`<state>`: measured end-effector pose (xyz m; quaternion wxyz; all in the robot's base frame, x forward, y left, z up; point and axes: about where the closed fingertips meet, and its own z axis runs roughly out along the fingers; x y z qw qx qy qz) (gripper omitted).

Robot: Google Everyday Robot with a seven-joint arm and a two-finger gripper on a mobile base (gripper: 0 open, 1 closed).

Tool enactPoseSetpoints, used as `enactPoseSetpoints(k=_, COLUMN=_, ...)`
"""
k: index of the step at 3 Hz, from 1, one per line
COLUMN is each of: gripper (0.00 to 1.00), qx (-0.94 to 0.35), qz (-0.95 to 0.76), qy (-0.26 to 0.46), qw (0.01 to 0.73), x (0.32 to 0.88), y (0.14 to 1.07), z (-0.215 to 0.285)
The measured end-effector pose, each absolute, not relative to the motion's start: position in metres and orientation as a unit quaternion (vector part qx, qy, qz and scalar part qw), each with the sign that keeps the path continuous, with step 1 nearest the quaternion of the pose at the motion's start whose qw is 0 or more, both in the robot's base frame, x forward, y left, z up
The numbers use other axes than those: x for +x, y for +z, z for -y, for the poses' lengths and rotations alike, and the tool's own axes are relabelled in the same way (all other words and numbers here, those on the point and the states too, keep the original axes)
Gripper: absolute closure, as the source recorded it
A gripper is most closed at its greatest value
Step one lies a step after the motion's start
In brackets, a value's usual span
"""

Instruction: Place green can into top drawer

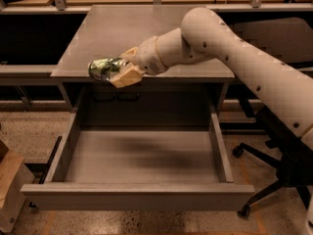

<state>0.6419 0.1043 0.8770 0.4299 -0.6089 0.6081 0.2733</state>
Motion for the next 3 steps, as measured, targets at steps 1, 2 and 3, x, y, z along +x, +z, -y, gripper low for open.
enactPoseSetpoints(k=1, gripper=1.00, qx=-0.623, qz=-0.587, qy=0.303, qw=0.418, x=0.592, y=0.879, z=-0.074)
enactPoseSetpoints(k=2, gripper=1.00, qx=-0.613, qz=-0.593, qy=0.336, qw=0.401, x=0.554, y=0.859, z=-0.038)
enactPoseSetpoints(k=3, gripper=1.00, qx=-0.608, qz=-0.598, qy=0.337, qw=0.399, x=0.549, y=0.855, z=-0.026)
